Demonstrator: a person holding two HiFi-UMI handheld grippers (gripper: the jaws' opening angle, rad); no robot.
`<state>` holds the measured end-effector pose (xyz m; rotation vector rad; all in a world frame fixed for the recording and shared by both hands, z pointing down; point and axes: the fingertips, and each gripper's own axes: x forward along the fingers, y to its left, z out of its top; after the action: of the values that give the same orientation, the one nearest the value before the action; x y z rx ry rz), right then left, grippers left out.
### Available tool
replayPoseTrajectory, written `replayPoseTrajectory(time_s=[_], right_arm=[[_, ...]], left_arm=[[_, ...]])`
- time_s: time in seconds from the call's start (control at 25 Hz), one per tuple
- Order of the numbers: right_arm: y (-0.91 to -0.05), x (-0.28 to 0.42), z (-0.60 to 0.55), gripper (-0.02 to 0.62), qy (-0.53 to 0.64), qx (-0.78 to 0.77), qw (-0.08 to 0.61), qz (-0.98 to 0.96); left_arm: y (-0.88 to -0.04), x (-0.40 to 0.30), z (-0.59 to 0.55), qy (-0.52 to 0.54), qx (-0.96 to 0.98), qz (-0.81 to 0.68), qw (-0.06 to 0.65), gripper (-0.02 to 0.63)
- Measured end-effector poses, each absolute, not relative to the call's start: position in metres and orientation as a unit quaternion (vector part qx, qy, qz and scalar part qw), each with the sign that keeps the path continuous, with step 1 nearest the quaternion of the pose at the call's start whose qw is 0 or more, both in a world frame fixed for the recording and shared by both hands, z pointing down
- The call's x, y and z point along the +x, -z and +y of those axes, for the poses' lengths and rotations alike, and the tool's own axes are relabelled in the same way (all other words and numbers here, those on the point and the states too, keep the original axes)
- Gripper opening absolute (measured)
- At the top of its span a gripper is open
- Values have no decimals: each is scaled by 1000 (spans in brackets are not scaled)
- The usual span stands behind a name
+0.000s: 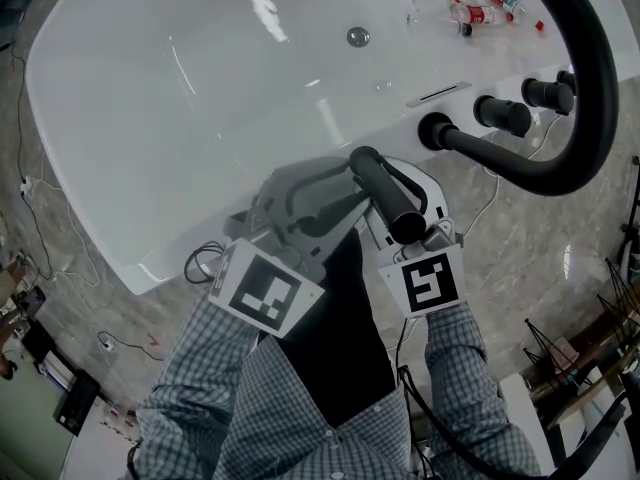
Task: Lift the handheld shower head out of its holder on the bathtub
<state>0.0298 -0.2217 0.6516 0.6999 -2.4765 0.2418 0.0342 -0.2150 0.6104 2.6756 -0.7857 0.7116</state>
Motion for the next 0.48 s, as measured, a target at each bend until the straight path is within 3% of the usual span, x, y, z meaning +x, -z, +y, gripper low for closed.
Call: replayPoseTrajectory(time_s=[0.48], right_arm=[[-659,28,-223,130,-76,245,271,-928]], left_arm=[[-619,54,-218,-249,930,-251,102,127]])
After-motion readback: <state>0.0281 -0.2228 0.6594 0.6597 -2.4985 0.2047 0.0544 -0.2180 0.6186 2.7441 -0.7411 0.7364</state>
